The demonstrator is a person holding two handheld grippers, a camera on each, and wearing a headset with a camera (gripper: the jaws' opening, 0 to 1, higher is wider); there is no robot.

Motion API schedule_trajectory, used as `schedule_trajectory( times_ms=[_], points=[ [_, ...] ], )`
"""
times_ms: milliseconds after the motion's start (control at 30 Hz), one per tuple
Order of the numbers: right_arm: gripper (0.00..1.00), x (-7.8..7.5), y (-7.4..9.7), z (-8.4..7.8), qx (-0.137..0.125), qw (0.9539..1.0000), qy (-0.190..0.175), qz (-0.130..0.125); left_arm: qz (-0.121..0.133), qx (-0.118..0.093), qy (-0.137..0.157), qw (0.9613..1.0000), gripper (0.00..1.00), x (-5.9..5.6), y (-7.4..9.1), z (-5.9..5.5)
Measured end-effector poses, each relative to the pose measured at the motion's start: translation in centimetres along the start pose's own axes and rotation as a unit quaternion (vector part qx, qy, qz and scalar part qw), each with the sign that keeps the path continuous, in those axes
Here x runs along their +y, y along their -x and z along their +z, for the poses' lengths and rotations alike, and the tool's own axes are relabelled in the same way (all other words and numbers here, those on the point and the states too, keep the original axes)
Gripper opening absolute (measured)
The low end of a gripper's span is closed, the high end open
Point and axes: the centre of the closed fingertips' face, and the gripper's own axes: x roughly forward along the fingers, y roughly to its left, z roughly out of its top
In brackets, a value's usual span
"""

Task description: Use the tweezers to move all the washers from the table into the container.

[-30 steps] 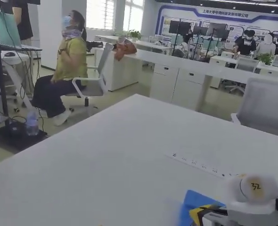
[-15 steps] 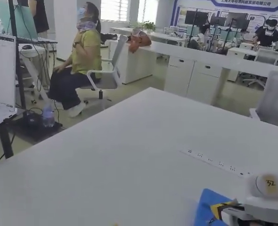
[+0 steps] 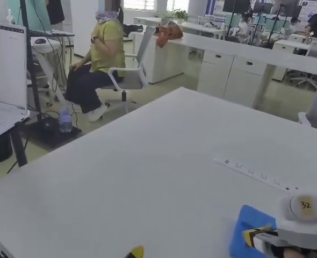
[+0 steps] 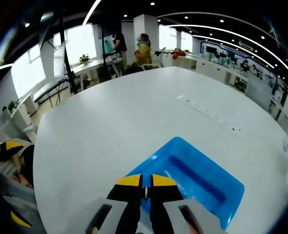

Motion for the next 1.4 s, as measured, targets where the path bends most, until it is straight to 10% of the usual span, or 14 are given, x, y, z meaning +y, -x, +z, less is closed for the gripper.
schedule_trajectory(
  times_ms=[567,1400],
  points=[
    [0.02,0.2,-0.5,-0.4,0.003,1.0000,-0.008,0.003,-0.006,0.007,-0.002,1.0000,0.99,-0.2,-0.1,-0.2],
    [0.02,1.5,6.9,2.5,-0.071,0.9975,-0.006,0.002,0.003,-0.007,-0.007,0.9999,0.98,0.1,0.2,0.3]
  ],
)
